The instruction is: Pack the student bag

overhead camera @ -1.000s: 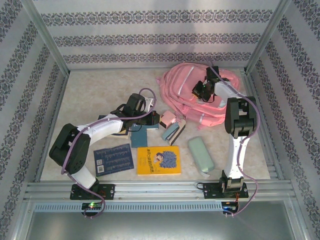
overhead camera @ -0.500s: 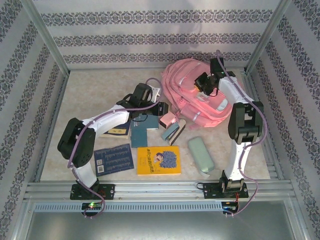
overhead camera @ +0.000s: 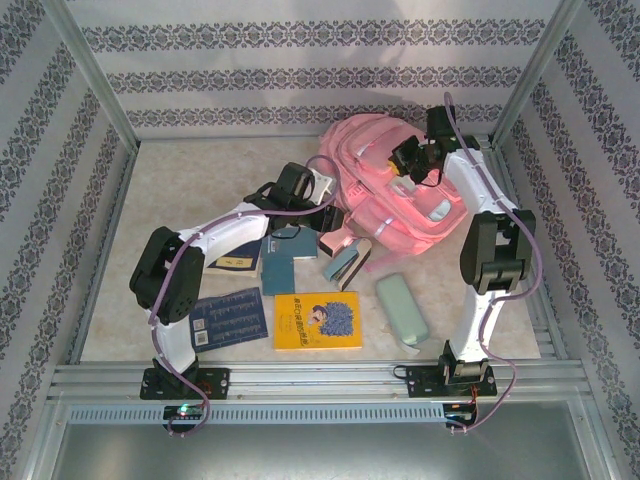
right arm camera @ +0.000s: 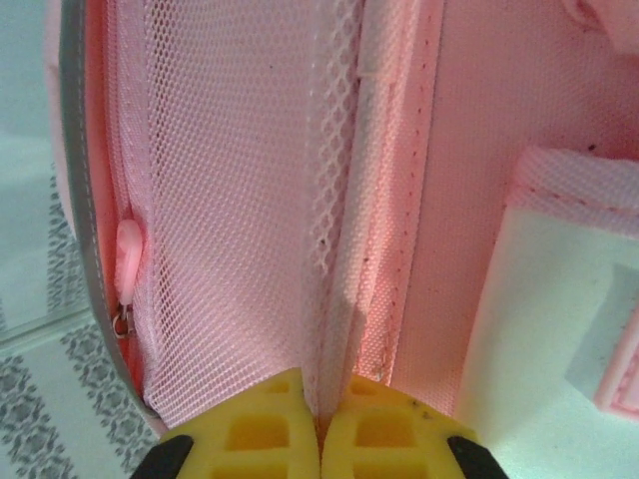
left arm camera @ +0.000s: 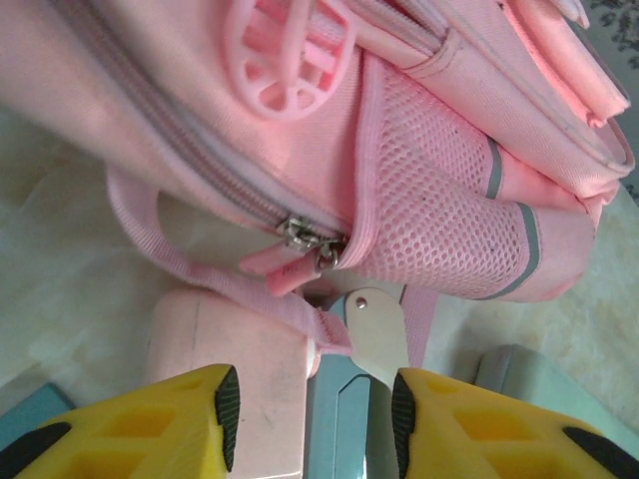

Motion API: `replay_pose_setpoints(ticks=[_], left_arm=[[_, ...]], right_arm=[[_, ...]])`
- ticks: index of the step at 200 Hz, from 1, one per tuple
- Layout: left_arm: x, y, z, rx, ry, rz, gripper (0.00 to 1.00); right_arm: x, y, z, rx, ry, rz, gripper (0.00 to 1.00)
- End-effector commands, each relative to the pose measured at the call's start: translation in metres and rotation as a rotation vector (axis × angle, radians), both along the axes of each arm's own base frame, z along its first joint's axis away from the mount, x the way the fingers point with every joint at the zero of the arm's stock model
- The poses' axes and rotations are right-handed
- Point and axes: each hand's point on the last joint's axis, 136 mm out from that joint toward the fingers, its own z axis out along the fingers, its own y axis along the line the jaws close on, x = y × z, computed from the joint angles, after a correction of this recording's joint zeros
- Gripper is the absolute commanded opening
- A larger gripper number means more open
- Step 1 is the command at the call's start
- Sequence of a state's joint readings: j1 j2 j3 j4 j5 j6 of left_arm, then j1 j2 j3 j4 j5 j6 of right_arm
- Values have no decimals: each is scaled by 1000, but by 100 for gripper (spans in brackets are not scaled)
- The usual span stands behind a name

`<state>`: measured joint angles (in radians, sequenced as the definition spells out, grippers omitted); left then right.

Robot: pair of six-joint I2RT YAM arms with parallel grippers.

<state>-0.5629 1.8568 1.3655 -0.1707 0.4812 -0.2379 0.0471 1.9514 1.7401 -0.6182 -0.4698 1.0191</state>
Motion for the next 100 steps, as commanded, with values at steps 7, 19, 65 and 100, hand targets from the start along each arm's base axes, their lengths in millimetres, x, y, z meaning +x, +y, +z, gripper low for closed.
replay_pose_setpoints(ticks=[7, 19, 65, 100], left_arm=[[-11, -7, 10, -70, -54, -163, 45], [-13, -5, 12, -107, -74, -191, 46], [-40, 0, 23, -250, -469, -347, 54], [-34, 18, 28, -402, -493, -339, 45]], right_arm=[[-5, 7, 90, 60, -277, 88, 0], [-10, 4, 90, 71, -286, 91, 0], [-25, 6, 91, 105, -282, 103, 0], [-35, 16, 94, 134, -277, 138, 0]])
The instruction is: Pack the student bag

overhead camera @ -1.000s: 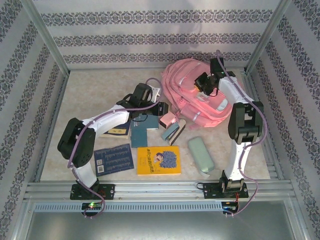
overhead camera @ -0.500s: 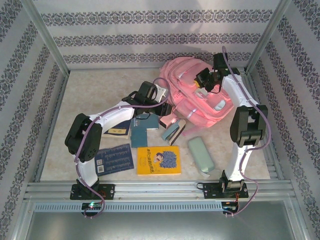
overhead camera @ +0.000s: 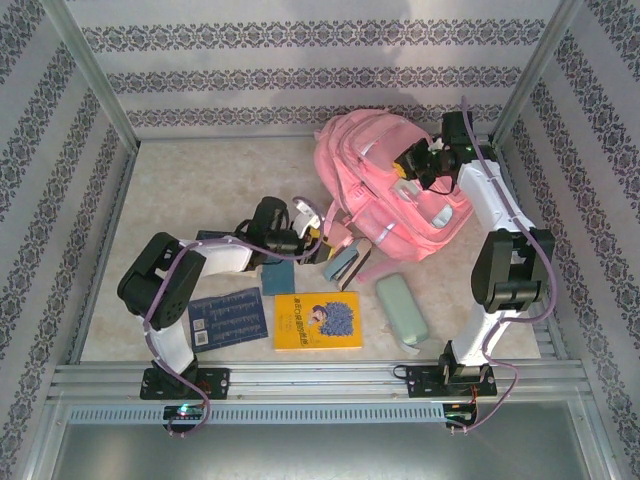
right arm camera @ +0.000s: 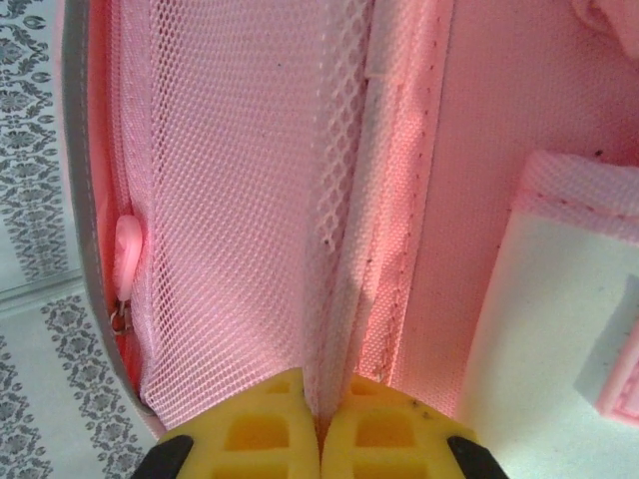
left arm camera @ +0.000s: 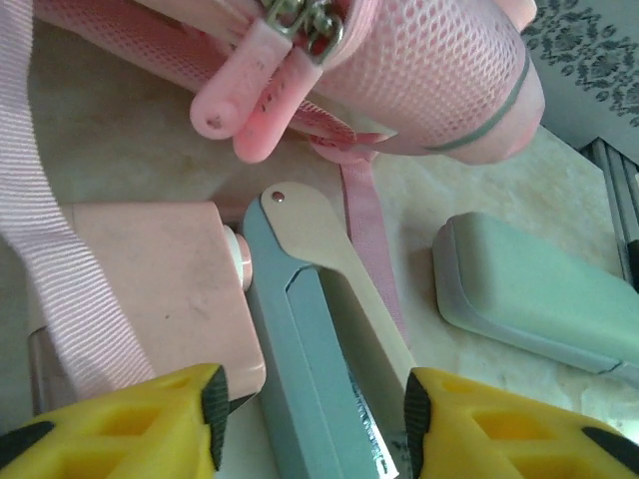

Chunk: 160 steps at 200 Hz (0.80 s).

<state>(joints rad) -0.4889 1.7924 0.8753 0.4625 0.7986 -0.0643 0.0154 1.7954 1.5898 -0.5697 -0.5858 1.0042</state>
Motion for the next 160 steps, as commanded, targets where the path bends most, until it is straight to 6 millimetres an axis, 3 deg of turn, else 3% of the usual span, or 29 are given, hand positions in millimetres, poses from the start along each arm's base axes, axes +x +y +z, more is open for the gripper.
replay_pose_setpoints(ticks=[1, 46, 82, 160], left_arm=[[18, 0, 66, -218, -251, -70, 45], [6, -6, 72, -276, -300, -212, 41], [-3, -14, 74, -332, -265, -341, 31], [-8, -5, 56, -328, -218, -374, 31]], right_arm=[[-2, 15, 65, 54, -220, 80, 0], [-13, 30, 65, 67, -226, 141, 0], [-19, 39, 67, 73, -229, 161, 0], [-32, 52, 67, 85, -226, 202, 0]])
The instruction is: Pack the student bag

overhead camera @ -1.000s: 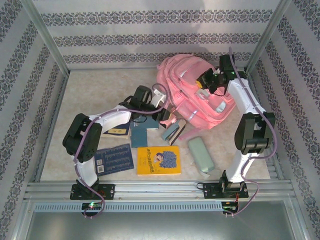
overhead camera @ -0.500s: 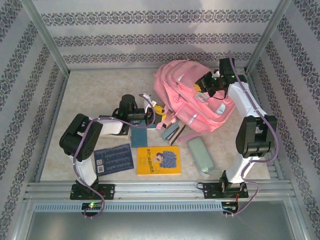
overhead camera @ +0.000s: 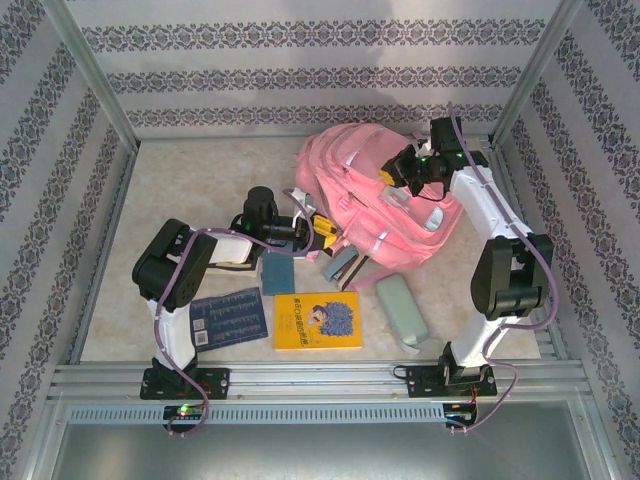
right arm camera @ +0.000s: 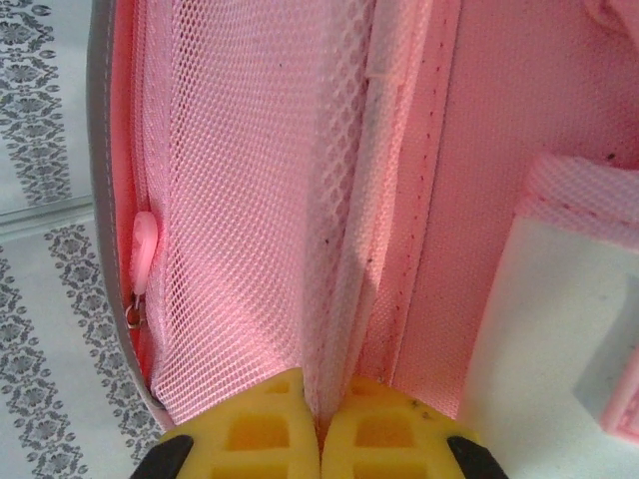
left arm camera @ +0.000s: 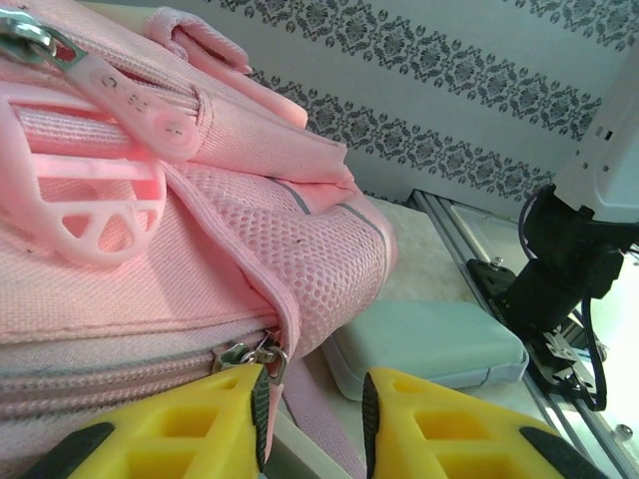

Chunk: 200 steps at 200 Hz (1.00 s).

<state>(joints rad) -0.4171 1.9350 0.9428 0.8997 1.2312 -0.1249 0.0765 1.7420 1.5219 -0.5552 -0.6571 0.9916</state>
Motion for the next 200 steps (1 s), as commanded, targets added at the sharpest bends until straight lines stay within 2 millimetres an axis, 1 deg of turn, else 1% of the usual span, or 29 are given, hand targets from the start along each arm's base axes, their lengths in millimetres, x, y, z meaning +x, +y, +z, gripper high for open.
replay_pose_setpoints(ticks=[1, 16, 43, 60, 79, 91, 120, 158, 200], left_arm=[[-3, 6, 3, -26, -27, -50, 31], [-4, 9, 0, -22, -19, -44, 28], [0, 21, -8, -11, 1, 12, 27], [0, 22, -13, 5, 22, 20, 26], [5, 24, -19, 19, 34, 63, 28], [8, 23, -20, 23, 35, 79, 30], [9, 18, -24, 29, 44, 72, 31], [2, 7, -29, 32, 53, 40, 32], [1, 6, -37, 44, 76, 46, 32]], right_arm=[[-5, 15, 63, 49, -220, 81, 0], [-6, 14, 62, 48, -219, 80, 0], [-6, 14, 64, 50, -225, 81, 0], [-7, 15, 64, 49, -223, 83, 0], [-8, 16, 63, 51, -222, 84, 0], [-8, 18, 63, 55, -220, 87, 0], [-9, 24, 62, 60, -218, 99, 0], [-9, 30, 61, 68, -212, 109, 0], [-8, 33, 61, 76, -209, 111, 0]])
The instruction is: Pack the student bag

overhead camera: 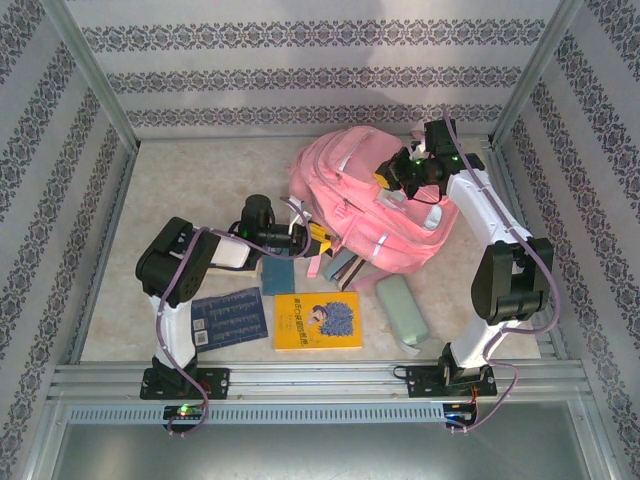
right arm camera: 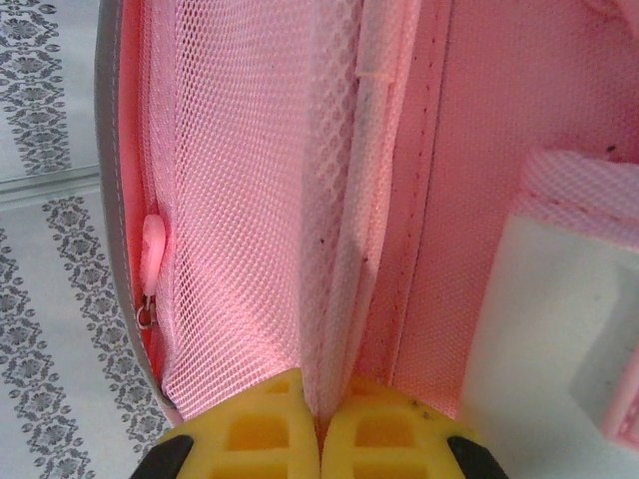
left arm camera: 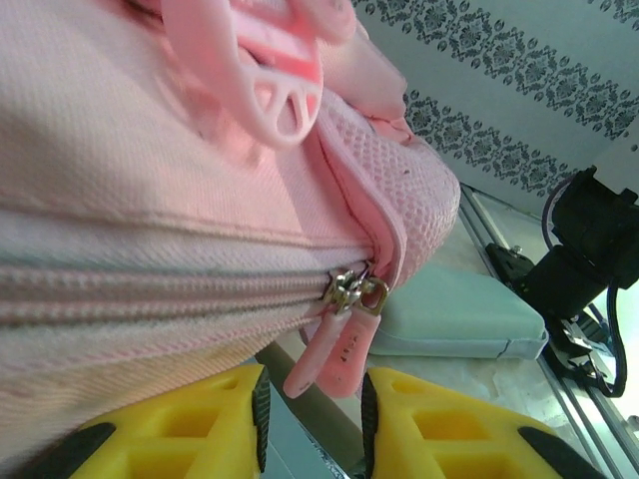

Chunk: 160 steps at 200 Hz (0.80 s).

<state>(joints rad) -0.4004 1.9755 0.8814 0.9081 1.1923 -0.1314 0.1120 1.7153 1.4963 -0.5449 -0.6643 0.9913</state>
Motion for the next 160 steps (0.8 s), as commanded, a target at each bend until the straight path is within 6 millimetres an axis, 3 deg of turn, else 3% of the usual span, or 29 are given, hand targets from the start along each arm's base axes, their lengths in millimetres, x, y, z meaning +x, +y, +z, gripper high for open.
replay_pose_setpoints(ticks=[1, 60, 107, 160], left_arm=[[0, -5, -1, -1, -12, -11, 32], [-14, -16, -4, -13, 23, -55, 30], [-12, -25, 0, -22, 18, -63, 30], [-13, -31, 6, -45, 17, -72, 24]], right_arm=[[3, 17, 58, 73, -198, 70, 0], [4, 16, 56, 75, -192, 66, 0], [1, 20, 53, 78, -181, 81, 0], [1, 19, 47, 66, -172, 80, 0]])
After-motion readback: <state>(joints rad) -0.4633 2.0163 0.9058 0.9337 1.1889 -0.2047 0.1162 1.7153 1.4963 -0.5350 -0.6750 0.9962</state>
